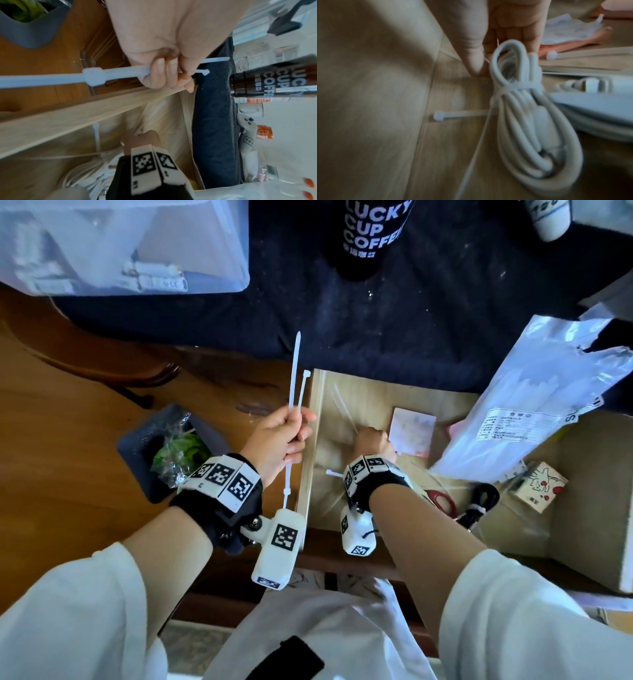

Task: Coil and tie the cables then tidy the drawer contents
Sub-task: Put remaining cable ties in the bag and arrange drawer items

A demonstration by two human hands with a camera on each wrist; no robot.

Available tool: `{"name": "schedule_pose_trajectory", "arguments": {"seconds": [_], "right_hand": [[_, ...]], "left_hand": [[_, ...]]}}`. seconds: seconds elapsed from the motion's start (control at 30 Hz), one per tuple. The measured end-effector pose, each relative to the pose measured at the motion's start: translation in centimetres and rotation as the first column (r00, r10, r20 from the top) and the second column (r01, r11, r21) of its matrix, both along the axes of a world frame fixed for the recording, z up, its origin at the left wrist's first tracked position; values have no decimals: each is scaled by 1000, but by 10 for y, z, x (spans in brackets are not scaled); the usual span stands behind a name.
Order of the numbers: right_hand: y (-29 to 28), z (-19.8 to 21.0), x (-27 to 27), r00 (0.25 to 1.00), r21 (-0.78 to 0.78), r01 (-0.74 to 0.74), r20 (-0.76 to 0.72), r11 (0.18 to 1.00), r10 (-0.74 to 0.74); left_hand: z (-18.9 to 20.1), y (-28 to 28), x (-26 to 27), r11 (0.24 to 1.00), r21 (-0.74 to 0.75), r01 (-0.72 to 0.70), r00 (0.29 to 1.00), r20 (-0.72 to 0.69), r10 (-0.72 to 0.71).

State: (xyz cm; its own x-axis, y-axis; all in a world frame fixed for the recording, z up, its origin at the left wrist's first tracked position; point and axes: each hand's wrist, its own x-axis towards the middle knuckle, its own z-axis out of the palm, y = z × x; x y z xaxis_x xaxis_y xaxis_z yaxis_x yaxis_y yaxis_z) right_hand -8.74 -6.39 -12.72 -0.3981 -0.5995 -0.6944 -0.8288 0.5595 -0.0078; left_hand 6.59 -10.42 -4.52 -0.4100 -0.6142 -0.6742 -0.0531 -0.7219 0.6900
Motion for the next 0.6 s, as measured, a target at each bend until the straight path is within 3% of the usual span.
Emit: {"name": "schedule_pose_trajectory", "arguments": {"seconds": [0.17, 0.33, 0.5, 0.6], "right_hand": [[2, 10, -7, 998, 12, -8, 57, 1000, 7], [8, 19, -17, 974, -28, 121, 195, 992, -114], [25, 48, -28, 918, -199, 246, 362, 949, -162], [39, 71, -35, 851, -334, 369, 496, 867, -172]], "left_hand": [[0, 4, 10, 999, 29, -25, 999, -21, 26], [6, 6, 10, 998, 55, -24, 987, -159, 32], [10, 6, 4, 999, -19, 42, 996, -78, -43], [15, 11, -8, 996, -65, 62, 998, -25, -64]]}}
